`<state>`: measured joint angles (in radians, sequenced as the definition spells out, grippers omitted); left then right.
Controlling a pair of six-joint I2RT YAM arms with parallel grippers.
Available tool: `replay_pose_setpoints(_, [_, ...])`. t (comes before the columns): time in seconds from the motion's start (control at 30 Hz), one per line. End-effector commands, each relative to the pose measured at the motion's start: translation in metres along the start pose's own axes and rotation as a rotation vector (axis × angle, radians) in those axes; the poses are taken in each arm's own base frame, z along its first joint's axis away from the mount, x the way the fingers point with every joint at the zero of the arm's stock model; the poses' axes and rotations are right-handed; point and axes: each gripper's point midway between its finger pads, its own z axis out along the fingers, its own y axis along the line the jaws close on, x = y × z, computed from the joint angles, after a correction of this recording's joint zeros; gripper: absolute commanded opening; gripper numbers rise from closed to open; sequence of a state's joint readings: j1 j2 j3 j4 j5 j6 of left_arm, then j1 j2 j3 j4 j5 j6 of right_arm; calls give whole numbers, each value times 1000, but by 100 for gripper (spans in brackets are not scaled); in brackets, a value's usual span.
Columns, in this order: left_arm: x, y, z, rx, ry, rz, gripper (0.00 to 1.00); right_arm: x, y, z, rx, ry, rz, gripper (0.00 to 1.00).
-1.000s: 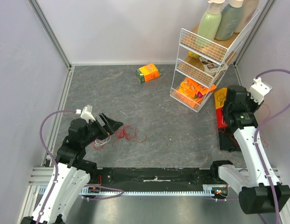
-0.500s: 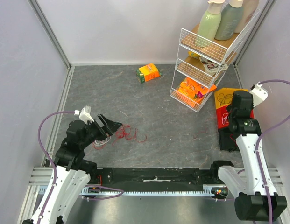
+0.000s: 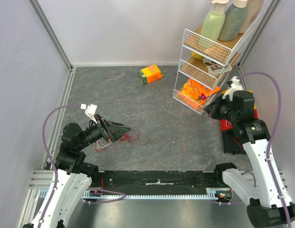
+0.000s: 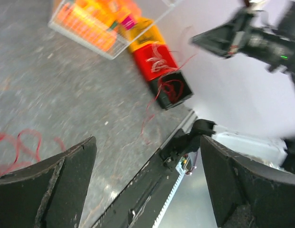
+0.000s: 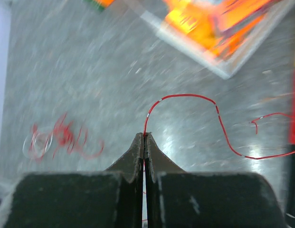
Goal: Untangle the cables
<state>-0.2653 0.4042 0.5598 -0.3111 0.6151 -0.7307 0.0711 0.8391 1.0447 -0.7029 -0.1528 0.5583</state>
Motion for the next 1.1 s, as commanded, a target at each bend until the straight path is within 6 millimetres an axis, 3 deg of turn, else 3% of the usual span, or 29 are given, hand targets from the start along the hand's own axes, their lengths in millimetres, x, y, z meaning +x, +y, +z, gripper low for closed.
replay_pose_setpoints(0.0, [-24, -74, -6, 363, -70, 204, 96, 62, 65, -24, -312, 279, -100, 0])
replay_pose_setpoints(0.1, [-24, -90, 4, 437, -50, 229, 96, 84, 109, -41, -529, 356, -111, 0])
replay_pose_setpoints(0.23, [-5, -118, 32, 525, 22, 301, 96, 114, 155, -58, -737, 453, -174, 0])
replay_pose_setpoints(0.43, [17, -139, 64, 598, 93, 377, 97, 124, 212, -76, -936, 491, -236, 0])
replay_pose_setpoints(0.63, [32, -148, 71, 693, 135, 408, 97, 112, 236, -83, -1003, 458, -235, 0])
replay_pose_setpoints(0.73, [39, -138, 85, 657, 151, 408, 96, 108, 250, -92, -1087, 462, -197, 0])
replay_pose_setpoints(0.83, [38, -129, 92, 592, 172, 434, 92, 113, 249, -90, -1065, 482, -230, 0])
replay_pose_setpoints(0.97, [32, -130, 68, 568, 146, 477, 87, 114, 234, -84, -981, 465, -291, 0])
replay_pose_setpoints(1.07, [16, -128, 37, 531, 7, 483, 88, 117, 231, -90, -1009, 479, -311, 0])
